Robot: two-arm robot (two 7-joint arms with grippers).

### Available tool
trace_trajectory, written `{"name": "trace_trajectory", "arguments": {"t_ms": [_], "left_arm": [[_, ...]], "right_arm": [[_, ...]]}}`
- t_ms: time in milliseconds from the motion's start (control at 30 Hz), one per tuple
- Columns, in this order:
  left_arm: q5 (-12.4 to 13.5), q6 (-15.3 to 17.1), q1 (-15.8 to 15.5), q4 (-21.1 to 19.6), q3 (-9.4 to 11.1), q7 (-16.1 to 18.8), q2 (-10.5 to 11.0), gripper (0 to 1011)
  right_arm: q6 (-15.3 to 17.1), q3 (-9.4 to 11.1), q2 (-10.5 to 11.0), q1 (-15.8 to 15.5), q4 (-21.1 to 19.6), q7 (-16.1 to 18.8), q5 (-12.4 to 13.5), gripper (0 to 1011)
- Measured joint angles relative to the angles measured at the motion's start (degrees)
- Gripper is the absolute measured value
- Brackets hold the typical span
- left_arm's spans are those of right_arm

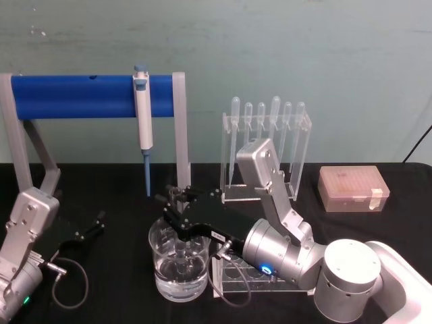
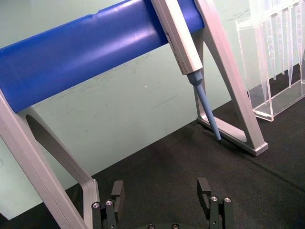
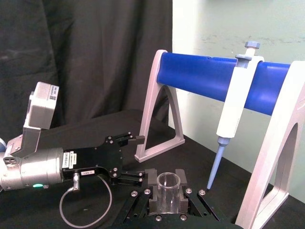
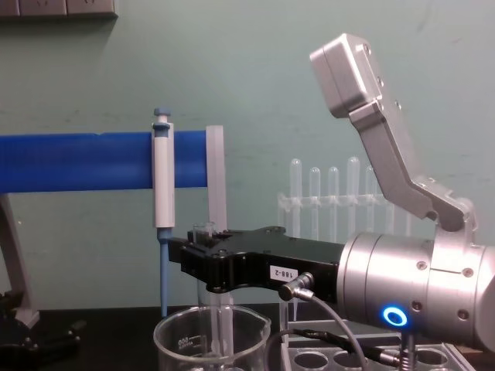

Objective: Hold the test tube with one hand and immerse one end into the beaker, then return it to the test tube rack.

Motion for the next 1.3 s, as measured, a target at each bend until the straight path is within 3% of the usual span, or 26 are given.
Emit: {"name": "trace_trajectory", "arguments": {"t_ms": [1300], "left_arm": [[0.0,0.0,0.0,0.0,0.0,0.0,0.0,1000]], "right_arm": [[0.0,0.0,0.0,0.0,0.0,0.0,0.0,224]]}}
